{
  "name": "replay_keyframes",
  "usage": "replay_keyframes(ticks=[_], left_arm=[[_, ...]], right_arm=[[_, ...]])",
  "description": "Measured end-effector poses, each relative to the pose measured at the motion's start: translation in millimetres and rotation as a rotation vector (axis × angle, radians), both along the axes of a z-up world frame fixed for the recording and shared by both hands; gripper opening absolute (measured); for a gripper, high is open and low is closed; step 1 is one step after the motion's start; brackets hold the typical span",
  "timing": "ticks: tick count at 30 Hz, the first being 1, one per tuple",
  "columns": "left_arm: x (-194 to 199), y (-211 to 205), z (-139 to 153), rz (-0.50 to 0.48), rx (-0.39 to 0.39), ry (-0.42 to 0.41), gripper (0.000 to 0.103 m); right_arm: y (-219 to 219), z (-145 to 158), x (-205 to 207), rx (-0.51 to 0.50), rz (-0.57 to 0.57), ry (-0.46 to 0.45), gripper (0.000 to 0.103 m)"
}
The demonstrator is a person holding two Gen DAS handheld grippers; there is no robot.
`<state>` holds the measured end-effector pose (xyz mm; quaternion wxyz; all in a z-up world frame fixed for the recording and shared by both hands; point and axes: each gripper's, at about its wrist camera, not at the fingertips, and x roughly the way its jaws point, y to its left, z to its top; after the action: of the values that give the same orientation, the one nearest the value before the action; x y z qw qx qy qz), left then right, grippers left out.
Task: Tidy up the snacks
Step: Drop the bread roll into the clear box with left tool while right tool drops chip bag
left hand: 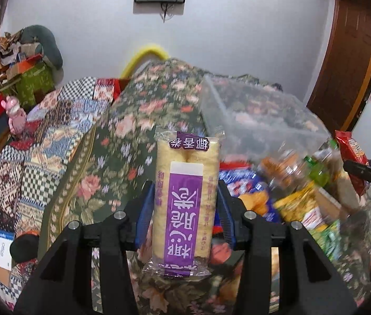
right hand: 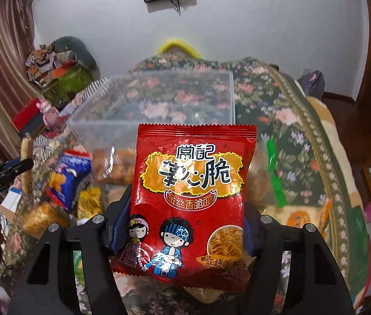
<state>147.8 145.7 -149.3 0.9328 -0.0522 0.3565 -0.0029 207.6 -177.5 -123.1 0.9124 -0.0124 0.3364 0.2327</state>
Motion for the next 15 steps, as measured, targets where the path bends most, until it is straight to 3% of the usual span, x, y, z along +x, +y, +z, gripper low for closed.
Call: replay_keyframes(ticks=[15], left_arm=[[44, -42, 69, -0.062, -0.020, -0.121, 0.046]], right_arm=[[5, 51, 26, 0.047, -0.004, -0.126, 0.063]])
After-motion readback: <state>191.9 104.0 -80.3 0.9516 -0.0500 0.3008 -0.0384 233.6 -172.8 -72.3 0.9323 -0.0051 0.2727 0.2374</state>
